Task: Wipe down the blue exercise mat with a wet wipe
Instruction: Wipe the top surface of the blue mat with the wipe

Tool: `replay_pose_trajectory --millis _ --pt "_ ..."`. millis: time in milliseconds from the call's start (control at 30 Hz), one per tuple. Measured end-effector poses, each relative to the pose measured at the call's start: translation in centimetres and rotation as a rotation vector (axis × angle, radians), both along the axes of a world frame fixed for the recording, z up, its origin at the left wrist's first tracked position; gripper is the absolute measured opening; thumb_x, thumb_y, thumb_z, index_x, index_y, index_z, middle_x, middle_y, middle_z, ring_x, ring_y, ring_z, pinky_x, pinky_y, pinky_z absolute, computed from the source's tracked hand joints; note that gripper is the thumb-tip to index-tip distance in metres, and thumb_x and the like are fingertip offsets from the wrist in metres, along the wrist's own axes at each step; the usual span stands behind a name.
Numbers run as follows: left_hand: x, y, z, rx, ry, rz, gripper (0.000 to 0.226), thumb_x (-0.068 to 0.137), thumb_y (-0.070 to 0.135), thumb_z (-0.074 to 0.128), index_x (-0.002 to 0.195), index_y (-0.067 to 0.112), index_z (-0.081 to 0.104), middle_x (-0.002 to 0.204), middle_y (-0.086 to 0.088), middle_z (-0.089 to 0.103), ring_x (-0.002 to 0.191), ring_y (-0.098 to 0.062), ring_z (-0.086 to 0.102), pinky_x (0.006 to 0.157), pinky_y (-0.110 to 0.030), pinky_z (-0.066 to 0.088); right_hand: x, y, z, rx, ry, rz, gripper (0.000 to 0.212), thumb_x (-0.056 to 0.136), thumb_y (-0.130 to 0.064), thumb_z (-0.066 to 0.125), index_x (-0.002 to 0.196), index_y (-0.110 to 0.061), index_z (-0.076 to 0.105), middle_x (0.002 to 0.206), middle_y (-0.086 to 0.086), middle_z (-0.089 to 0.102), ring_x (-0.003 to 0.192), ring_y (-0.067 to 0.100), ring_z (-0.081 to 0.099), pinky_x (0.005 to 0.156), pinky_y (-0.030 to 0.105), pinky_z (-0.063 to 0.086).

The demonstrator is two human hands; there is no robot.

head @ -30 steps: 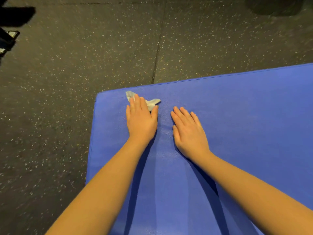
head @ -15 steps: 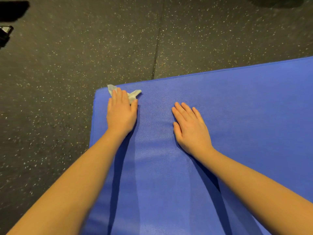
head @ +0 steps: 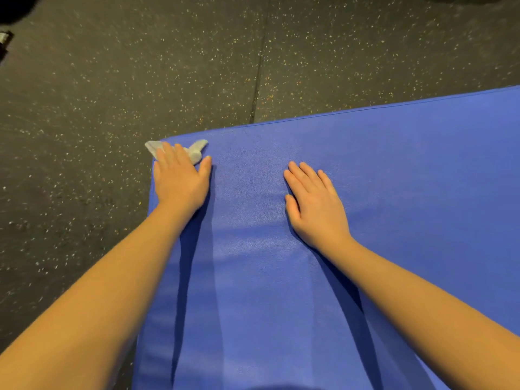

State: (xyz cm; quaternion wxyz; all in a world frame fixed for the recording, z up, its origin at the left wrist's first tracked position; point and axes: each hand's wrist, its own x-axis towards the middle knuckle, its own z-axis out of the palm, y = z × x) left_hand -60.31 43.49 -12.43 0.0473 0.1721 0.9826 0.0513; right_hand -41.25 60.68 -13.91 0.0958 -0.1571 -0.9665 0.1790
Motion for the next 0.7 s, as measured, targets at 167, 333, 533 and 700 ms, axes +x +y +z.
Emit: replay_pose_trajectory --millis 167,333,533,700 --pt "6.7 -2.5 0.2 -0.144 -0.121 -0.496 0.093 0.085 0.068 0.026 0.14 -0.007 0.033 0.147 -0.031 0.027 0.137 -0.046 0.023 0.109 -0.053 0.029 0.0 0.0 0.1 0.001 -0.007 0.0 0.053 0.091 -0.029 0.032 0.133 -0.006 0.054 0.144 0.007 0.049 0.136 0.027 0.04 0.113 0.044 0.025" --pt "5.2 -3.4 2.3 -0.31 -0.174 -0.572 0.112 0.073 0.077 0.004 0.15 -0.003 0.014 0.158 -0.025 0.004 0.147 -0.038 0.002 0.117 -0.046 0.013 0.1 0.0 0.2 -0.005 -0.021 -0.003 0.053 0.092 -0.03 0.032 0.135 -0.007 0.053 0.145 0.007 0.047 0.137 0.026 0.039 0.114 0.043 0.023" --pt "7.0 -6.1 3.7 -0.442 -0.267 -0.714 0.129 0.059 0.086 -0.024 0.151 0.0 0.003 0.158 -0.022 -0.01 0.147 -0.035 -0.009 0.119 -0.041 0.005 0.2 -0.1 0.4 -0.019 -0.038 -0.003 0.052 0.091 -0.029 0.032 0.134 -0.006 0.054 0.144 0.007 0.048 0.136 0.027 0.04 0.113 0.044 0.024" --pt "4.0 -6.3 1.1 -0.077 -0.089 -0.29 0.072 0.084 0.065 0.022 0.106 0.001 0.047 0.113 -0.018 0.045 0.116 -0.041 0.038 0.086 -0.045 0.039 0.2 -0.1 0.5 -0.017 -0.02 -0.004 0.052 0.092 -0.028 0.032 0.132 -0.006 0.054 0.143 0.008 0.049 0.136 0.027 0.04 0.113 0.045 0.026"
